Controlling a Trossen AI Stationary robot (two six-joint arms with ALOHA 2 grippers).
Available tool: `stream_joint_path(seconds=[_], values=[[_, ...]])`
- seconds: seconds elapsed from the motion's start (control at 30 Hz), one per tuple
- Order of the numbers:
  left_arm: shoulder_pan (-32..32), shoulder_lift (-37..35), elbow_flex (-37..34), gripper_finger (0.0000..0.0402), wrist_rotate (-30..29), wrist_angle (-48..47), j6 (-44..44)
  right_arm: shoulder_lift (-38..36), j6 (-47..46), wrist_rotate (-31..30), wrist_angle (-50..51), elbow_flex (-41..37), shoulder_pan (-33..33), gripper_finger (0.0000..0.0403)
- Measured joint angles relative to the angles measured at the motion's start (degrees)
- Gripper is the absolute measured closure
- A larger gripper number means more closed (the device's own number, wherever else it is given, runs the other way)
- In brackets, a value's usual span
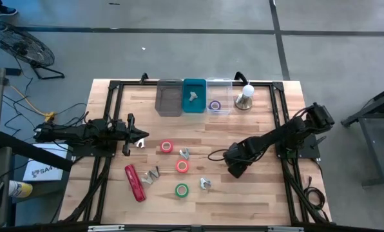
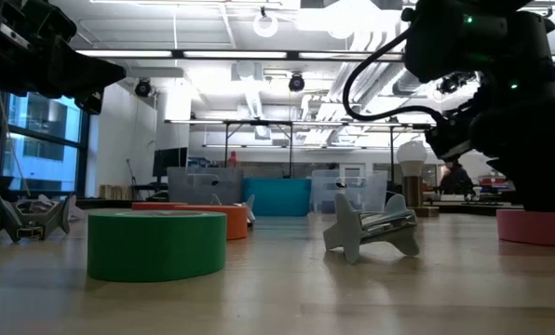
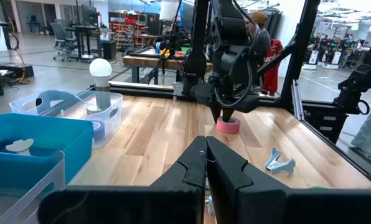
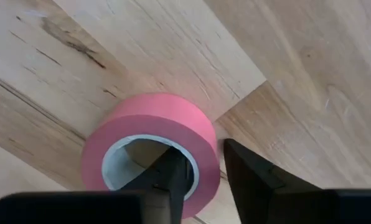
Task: Pick and place Stapler, Stapler remover, tape
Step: Put the pink tape into the transparent bin
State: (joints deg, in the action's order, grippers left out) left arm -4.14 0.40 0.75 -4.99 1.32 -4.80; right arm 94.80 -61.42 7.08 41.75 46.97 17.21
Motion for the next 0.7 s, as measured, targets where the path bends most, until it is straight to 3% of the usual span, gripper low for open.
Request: stream_joint_path(seconds=[0.2,0.7], values=[[0.0,0.0,0.0,0.0396,0.0,0.0,0.0,-1.0,3.5,-0.6,0.1,-0.1,-0.9,0.0366],[0.0,0.0,0.0,0.0396,0.0,0.0,0.0,-13.0,20.7,-7.3,2.1,2.8,-12.5,0.0368]])
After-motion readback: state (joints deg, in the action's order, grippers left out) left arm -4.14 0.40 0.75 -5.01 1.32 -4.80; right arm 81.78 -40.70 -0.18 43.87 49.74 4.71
